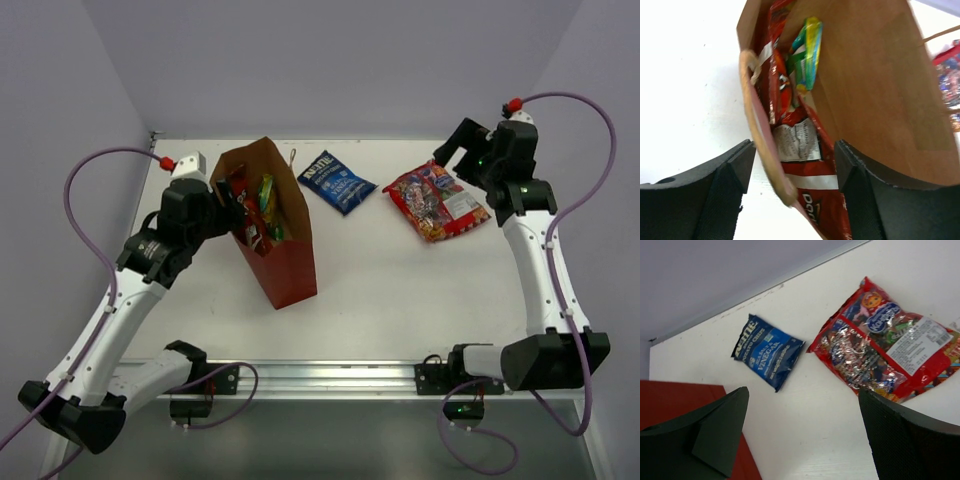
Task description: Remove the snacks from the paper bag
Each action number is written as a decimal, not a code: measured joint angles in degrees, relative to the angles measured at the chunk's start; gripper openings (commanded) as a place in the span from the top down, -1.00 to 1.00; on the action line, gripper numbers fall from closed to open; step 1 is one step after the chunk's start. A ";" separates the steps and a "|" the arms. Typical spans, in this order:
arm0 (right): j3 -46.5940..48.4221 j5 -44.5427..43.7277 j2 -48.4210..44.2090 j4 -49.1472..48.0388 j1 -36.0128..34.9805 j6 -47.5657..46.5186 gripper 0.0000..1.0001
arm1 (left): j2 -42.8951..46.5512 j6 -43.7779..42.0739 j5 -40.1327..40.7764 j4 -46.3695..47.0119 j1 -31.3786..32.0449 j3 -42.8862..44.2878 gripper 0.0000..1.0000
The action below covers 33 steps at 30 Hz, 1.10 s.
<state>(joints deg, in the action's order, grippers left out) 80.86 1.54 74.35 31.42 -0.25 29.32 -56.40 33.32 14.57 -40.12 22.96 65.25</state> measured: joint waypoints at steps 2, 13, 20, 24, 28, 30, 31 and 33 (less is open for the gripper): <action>0.57 0.24 0.00 0.55 -2.64 -0.85 -0.88 | -0.28 0.48 0.70 -0.48 -0.02 -1.03 -0.25; 0.81 1.09 -4.15 1.55 -15.52 -5.33 -0.88 | -3.26 0.96 2.14 -1.40 0.00 -2.36 0.66; 0.83 1.22 -9.20 1.57 -23.30 -8.85 -0.87 | -5.70 -8.50 1.60 0.31 0.00 -1.20 1.00; 3.19 1.42 -9.77 2.36 -28.72 -9.73 -0.85 | -8.50 -15.85 0.13 1.55 -0.02 0.94 1.00; 8.09 1.01 -9.22 3.04 -35.21 -9.64 -0.82 | -11.28 -21.16 -2.51 1.92 0.00 4.26 1.00; 10.40 0.96 -8.57 3.13 -38.40 -8.96 -0.79 | -12.20 -22.71 -3.82 1.92 0.00 5.86 1.00; 11.93 1.01 -7.74 3.28 -39.98 -8.50 -0.77 | -12.61 -23.37 -4.48 1.95 0.00 6.71 1.00; 15.30 0.90 -5.35 3.39 -43.19 -7.19 -0.75 | -13.09 -23.96 -5.73 1.92 0.02 7.96 1.00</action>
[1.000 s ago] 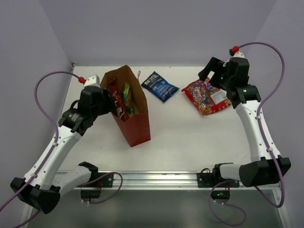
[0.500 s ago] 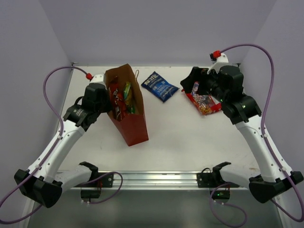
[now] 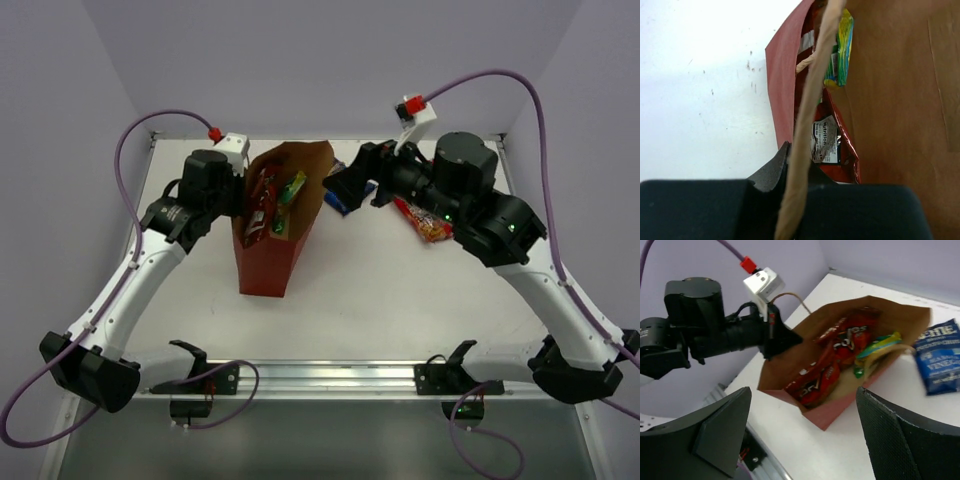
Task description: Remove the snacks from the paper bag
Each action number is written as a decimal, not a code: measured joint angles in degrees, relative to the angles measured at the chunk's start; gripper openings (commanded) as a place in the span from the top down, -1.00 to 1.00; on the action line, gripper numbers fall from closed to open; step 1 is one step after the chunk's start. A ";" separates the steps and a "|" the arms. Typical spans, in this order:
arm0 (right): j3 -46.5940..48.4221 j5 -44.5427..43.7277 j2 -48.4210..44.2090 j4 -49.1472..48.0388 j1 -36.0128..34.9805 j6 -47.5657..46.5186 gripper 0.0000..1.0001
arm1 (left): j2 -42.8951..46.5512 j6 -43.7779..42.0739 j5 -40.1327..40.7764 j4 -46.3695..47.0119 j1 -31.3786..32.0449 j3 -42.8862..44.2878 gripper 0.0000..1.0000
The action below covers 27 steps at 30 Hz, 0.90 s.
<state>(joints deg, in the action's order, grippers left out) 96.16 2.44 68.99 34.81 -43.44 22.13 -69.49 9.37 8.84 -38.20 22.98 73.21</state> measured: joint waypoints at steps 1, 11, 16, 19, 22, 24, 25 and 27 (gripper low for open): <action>1.64 -0.02 1.60 -0.07 -1.44 0.74 -0.71 | -0.09 -0.07 -0.57 0.02 0.02 0.42 1.00; 14.21 -4.02 21.92 4.07 -10.32 8.17 -0.63 | -0.13 3.45 -3.93 -0.15 1.73 1.05 1.00; 14.12 -5.11 27.69 7.54 -10.62 12.70 -0.62 | -0.13 5.27 -3.50 -0.17 3.63 1.05 1.00; 13.31 -5.97 29.66 8.17 -10.93 15.13 -0.60 | -0.13 6.05 -2.12 -0.48 4.20 1.03 1.00; 12.83 -6.05 30.03 7.58 -10.95 16.85 -0.58 | -0.13 6.29 -0.37 -1.01 4.17 0.92 1.00; 12.68 -6.25 30.10 7.34 -10.99 17.66 -0.57 | -0.13 6.49 0.20 -0.98 4.17 0.92 1.00; 12.52 -6.25 30.21 7.13 -10.99 18.05 -0.54 | -0.13 6.49 0.61 -1.01 4.20 0.87 1.00; 12.46 -6.23 30.58 6.75 -11.02 18.49 -0.50 | -0.13 6.51 1.40 -0.96 4.20 0.57 1.00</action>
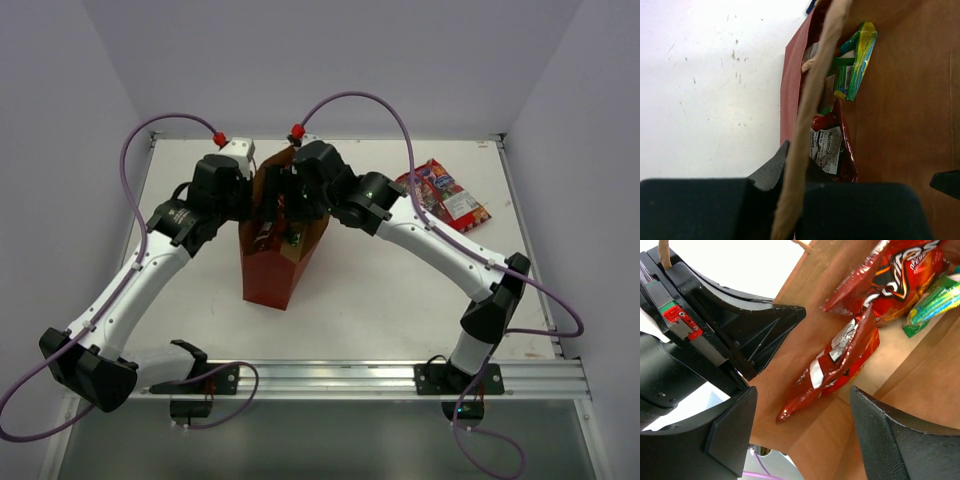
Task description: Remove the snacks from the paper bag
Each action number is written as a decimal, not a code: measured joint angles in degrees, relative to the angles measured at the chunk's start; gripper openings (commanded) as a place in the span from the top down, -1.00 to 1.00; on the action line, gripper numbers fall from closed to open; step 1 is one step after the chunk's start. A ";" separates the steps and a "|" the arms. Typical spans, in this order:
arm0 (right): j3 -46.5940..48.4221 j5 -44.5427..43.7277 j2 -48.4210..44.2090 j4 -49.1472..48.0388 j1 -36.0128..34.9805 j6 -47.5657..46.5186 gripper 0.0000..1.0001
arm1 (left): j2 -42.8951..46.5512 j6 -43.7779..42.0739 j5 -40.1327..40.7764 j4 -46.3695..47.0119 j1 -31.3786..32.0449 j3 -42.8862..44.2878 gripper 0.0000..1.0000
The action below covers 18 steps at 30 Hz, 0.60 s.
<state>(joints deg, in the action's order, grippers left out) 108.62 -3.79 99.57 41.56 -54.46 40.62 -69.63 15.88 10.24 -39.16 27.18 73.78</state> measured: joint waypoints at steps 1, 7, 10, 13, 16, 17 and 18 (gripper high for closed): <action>0.00 -0.02 0.26 -0.07 -0.04 0.22 -0.50 | 0.02 -0.02 0.48 0.00 -0.02 -0.26 1.00; -1.01 -0.15 0.72 -0.55 -0.04 1.25 -0.46 | 0.02 -0.15 1.90 0.00 -0.04 -1.57 1.00; -2.54 -0.09 -0.48 -1.31 -0.04 1.46 -0.46 | 0.39 0.04 1.60 0.20 0.31 -1.90 1.00; -3.65 -0.61 -1.84 -1.05 -0.17 1.29 -0.46 | 1.14 0.26 0.87 0.72 0.81 -2.05 1.00; -4.76 -2.10 -2.71 0.90 -0.13 1.18 -0.47 | 2.43 0.83 0.61 0.96 1.03 -2.05 1.00; -4.98 -2.64 -2.82 1.38 -0.11 1.18 -0.47 | 2.67 0.92 0.63 1.05 1.03 -2.05 1.00; -5.09 -2.95 -2.93 1.75 -0.02 1.18 -0.47 | 2.82 1.01 0.66 1.14 1.03 -2.05 1.00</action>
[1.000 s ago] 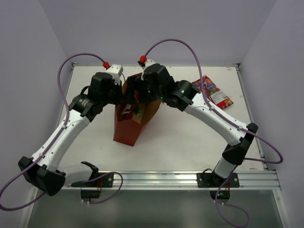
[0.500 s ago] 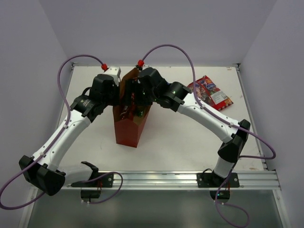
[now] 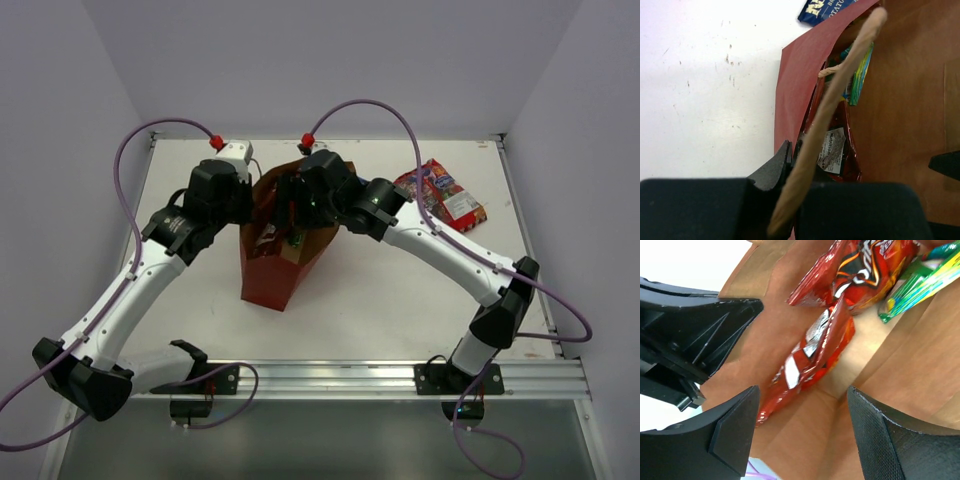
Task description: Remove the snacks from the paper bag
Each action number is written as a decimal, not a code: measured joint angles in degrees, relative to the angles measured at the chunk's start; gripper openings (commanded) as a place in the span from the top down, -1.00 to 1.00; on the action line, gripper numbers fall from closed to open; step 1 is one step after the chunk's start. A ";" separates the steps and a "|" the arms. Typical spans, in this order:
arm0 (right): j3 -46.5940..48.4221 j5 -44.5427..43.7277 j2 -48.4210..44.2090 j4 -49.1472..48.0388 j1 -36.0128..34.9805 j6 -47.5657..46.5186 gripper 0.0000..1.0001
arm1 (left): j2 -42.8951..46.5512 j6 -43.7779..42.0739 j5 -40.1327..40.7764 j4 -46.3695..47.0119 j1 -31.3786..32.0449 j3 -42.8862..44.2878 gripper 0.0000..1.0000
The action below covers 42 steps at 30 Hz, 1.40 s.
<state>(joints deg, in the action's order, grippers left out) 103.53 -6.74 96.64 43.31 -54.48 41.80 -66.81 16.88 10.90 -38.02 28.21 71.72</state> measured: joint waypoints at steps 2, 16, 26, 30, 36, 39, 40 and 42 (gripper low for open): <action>-0.35 -0.37 -0.46 0.00 0.07 0.00 -0.47 | 0.07 0.04 0.00 0.20 0.00 0.02 1.00; 0.09 0.48 6.19 -1.27 0.07 0.44 -0.47 | 0.07 0.07 -0.17 0.22 0.46 0.04 1.00; 0.39 1.49 14.23 -1.46 0.11 1.44 0.23 | 0.07 0.13 -0.13 0.22 0.50 0.04 1.00; 0.39 1.42 14.21 -2.43 0.11 1.49 0.84 | 0.07 0.17 -0.07 0.24 0.50 0.04 1.00; 0.44 1.29 12.35 -2.49 0.11 0.74 1.00 | 0.07 0.57 0.15 0.57 0.50 0.04 1.00; 1.62 1.29 9.73 -1.95 0.11 -0.20 1.00 | 0.07 0.61 0.37 0.66 0.55 0.04 1.00; 2.38 1.31 8.59 -1.90 0.11 -0.57 1.00 | 0.07 0.61 0.46 0.68 0.59 0.04 1.00; 4.52 1.44 6.08 -1.68 0.22 -1.60 1.00 | 0.07 0.63 0.74 0.70 0.72 0.02 1.00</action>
<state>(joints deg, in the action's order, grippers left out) 108.05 -5.30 102.72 41.63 -54.26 40.21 -66.74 17.52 11.64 -37.32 28.93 71.75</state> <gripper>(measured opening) 0.011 0.024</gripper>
